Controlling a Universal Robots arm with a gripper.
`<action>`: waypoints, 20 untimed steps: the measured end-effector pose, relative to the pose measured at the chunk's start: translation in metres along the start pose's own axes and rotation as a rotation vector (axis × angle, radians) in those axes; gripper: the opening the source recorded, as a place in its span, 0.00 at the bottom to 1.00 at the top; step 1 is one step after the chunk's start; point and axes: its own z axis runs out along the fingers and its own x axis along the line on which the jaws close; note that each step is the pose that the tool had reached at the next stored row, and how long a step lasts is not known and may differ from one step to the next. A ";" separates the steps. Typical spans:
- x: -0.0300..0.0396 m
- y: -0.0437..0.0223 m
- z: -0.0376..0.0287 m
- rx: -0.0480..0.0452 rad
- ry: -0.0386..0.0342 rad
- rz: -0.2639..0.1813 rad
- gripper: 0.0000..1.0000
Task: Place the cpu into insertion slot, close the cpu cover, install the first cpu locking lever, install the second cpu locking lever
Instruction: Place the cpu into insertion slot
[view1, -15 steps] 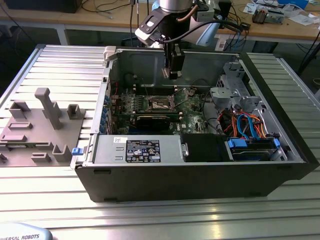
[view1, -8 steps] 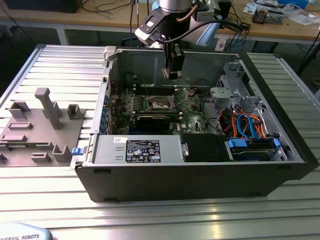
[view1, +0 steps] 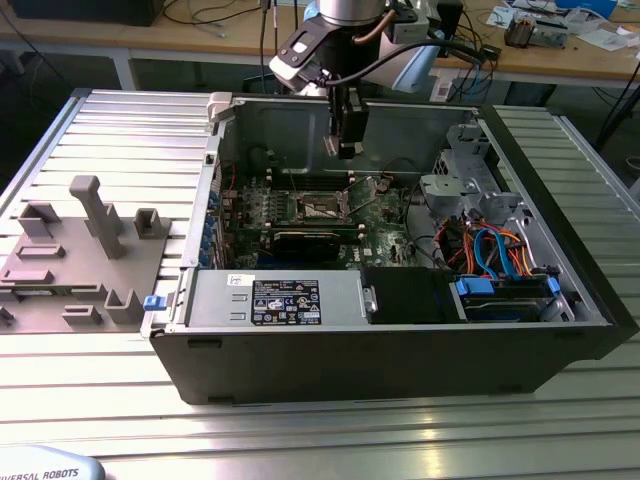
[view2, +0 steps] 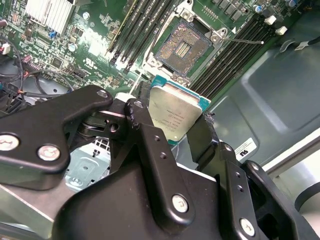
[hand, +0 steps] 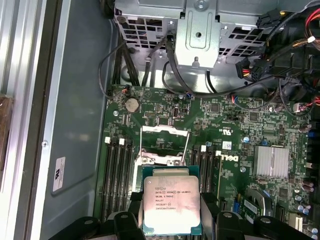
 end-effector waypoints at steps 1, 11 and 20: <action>0.0000 0.0000 0.0000 -0.0001 -0.0005 0.006 0.54; 0.0000 0.0000 0.0002 -0.0006 -0.0042 0.059 0.54; -0.0001 -0.0008 0.0098 -0.0006 -0.0042 0.059 0.54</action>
